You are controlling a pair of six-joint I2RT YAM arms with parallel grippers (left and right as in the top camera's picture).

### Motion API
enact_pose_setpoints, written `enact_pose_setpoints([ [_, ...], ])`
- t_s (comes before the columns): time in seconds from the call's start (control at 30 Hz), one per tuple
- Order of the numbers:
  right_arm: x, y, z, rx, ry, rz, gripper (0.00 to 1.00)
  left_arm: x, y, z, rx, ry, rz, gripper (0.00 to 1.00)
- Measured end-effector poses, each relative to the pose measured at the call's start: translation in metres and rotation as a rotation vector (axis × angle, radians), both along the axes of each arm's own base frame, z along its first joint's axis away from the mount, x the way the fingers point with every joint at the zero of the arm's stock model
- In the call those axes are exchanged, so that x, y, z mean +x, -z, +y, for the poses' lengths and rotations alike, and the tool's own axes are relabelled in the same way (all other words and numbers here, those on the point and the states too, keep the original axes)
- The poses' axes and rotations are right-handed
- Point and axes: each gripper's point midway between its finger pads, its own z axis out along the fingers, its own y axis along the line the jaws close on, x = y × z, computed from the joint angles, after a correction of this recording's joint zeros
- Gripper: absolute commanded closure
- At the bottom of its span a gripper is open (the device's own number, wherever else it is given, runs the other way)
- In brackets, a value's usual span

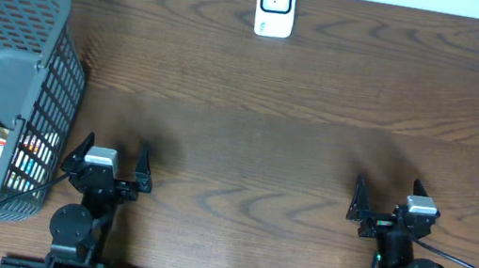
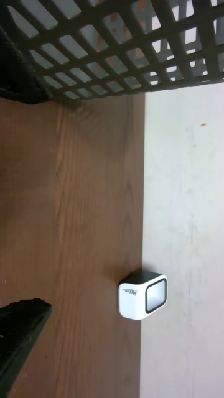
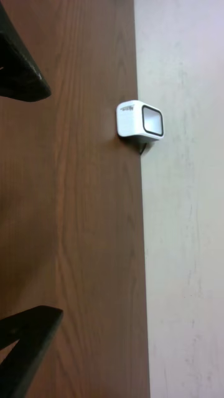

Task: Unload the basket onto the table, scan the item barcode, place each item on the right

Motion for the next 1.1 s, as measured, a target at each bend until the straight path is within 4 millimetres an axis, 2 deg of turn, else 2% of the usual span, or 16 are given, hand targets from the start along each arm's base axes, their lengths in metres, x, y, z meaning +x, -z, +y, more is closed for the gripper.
enact_pose_setpoints([
  [0.83, 0.000, 0.000, 0.000, 0.000, 0.000, 0.000, 0.01, 0.000, 0.000, -0.002, -0.040, 0.007, 0.000, 0.02],
  [0.93, 0.000, 0.000, 0.000, 0.000, 0.000, 0.000, 0.01, -0.001, -0.002, -0.010, -0.083, 0.051, -0.004, 0.02],
  [1.1, 0.000, 0.000, 0.000, 0.000, 0.000, 0.000, 0.01, -0.004, -0.010, -0.035, -0.153, 0.193, -0.017, 0.02],
])
